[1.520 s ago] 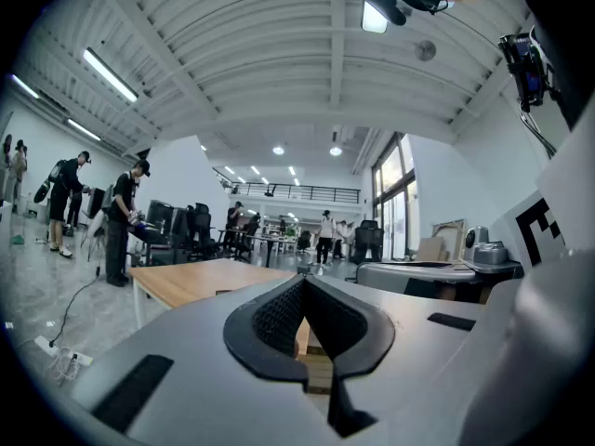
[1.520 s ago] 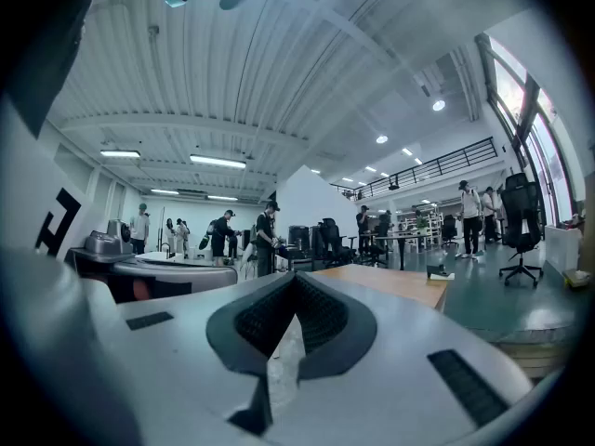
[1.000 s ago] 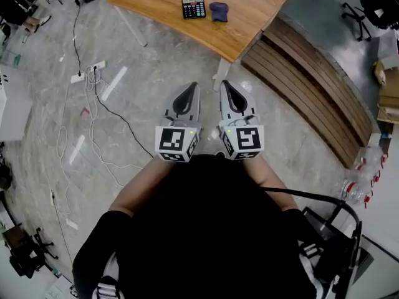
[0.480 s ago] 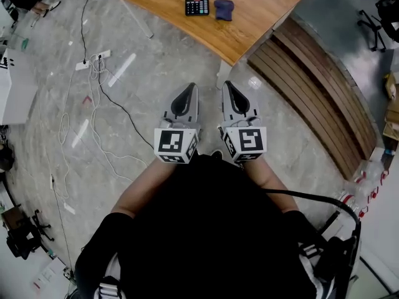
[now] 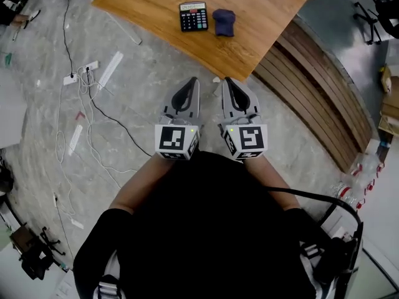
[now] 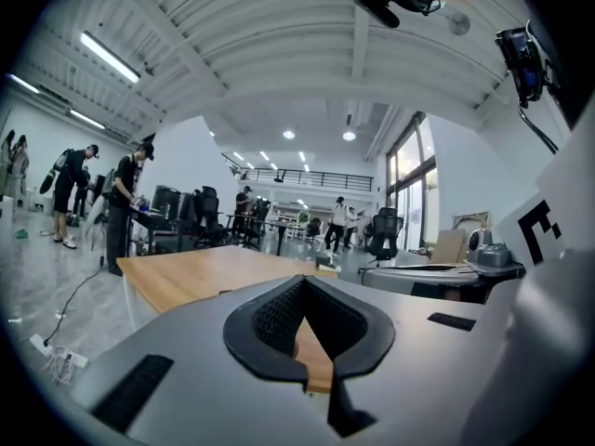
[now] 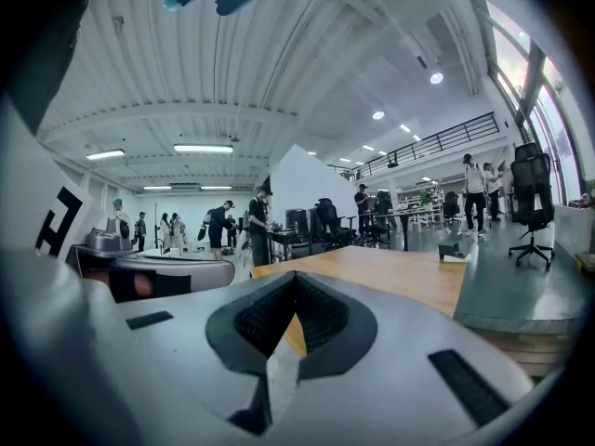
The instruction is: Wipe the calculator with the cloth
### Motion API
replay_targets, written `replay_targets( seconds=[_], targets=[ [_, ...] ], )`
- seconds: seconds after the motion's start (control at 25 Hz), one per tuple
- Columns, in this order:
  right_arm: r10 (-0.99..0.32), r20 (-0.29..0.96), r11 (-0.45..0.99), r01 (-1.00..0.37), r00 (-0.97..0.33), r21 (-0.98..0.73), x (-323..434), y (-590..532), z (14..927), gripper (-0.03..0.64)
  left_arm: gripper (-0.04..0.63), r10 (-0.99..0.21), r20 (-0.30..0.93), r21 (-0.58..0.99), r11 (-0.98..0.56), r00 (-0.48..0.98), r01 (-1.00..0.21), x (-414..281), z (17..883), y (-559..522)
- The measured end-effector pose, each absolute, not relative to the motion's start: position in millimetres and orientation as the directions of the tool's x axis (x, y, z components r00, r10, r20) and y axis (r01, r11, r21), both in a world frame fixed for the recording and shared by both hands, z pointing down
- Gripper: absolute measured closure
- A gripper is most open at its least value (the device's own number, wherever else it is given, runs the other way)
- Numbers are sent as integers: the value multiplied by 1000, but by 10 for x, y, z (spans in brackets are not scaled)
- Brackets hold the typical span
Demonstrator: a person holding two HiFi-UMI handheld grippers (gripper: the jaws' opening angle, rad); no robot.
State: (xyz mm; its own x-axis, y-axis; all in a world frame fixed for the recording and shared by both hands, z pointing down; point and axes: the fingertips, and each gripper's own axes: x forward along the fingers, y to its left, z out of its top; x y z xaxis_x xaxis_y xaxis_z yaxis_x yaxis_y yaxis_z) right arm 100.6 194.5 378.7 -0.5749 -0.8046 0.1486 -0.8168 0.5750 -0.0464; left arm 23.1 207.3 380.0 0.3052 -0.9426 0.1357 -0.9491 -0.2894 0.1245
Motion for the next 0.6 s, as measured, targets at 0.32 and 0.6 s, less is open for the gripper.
replay_targets(
  seconds=[0.32, 0.6],
  targets=[
    [-829, 169, 532, -845, -533, -59, 515, 997, 3874, 603, 591, -921, 169, 132, -333, 352, -934, -248, 3916, 1159],
    [-806, 193, 554, -828, -559, -85, 333, 353, 4046, 603, 591, -920, 223, 142, -297, 323, -944, -428, 4127, 558]
  ],
)
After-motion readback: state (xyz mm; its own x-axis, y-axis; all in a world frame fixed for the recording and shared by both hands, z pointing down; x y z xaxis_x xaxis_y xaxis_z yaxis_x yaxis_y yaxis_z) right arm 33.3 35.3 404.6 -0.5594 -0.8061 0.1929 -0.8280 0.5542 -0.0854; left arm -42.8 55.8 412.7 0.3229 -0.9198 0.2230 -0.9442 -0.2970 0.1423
